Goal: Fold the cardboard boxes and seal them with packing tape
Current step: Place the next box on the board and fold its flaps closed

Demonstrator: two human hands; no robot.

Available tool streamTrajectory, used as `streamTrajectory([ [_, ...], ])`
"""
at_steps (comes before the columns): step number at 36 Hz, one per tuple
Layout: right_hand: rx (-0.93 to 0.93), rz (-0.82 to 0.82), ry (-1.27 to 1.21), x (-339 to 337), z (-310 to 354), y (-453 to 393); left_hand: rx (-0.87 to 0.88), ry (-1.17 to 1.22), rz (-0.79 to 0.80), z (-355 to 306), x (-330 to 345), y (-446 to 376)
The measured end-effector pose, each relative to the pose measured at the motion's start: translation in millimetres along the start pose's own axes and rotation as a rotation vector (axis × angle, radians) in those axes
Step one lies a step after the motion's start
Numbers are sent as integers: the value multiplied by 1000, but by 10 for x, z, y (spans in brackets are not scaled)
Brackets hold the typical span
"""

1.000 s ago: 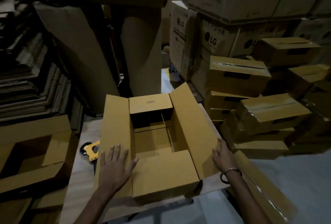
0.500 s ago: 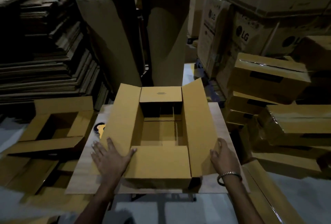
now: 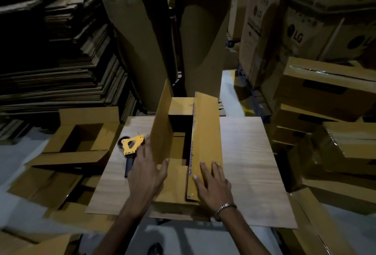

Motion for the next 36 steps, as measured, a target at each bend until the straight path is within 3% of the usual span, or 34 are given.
streamTrajectory([
  [4, -42, -27, 81, 148, -101, -9, 22, 108, 33, -138, 204, 106],
  [9, -51, -104, 96, 191, -138, 6, -11, 354, 184, -186, 685, 319],
  [16, -83, -143, 101, 223, -194, -9, 255, 243, 233, 65, 1355, 520],
  [23, -37, -119, 184, 235, -148, -15, 375, 36, 190, 21, 1472, 558],
  [28, 63, -33, 262, 86, 19, -96, 411, 242, 287, 134, 1438, 518],
  [31, 89, -229, 154, -109, 370, -187, 366, 451, 287, 319, 1207, 362],
  [36, -140, -475, -28, -158, 1438, -396, 208, 539, 135, 1217, 898, -132],
])
Point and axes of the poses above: each hand's wrist, its own y-axis away from the middle knuckle, its own x-axis out of the palm, z = x × y, the point moved 8 cm from there along -y, towards the middle knuckle
